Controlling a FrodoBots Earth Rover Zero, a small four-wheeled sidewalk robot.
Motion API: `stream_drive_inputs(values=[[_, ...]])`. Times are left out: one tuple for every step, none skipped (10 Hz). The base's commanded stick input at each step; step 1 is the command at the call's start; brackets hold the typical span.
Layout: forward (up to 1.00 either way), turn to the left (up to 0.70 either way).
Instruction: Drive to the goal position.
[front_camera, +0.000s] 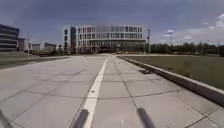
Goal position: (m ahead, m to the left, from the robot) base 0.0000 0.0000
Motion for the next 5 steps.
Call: stream_drive_inputs(values=[[0.07, 0.00], [0.07, 0.00], [0.06, 0.00], [0.06, 0.00], [0.07, 0.00]])
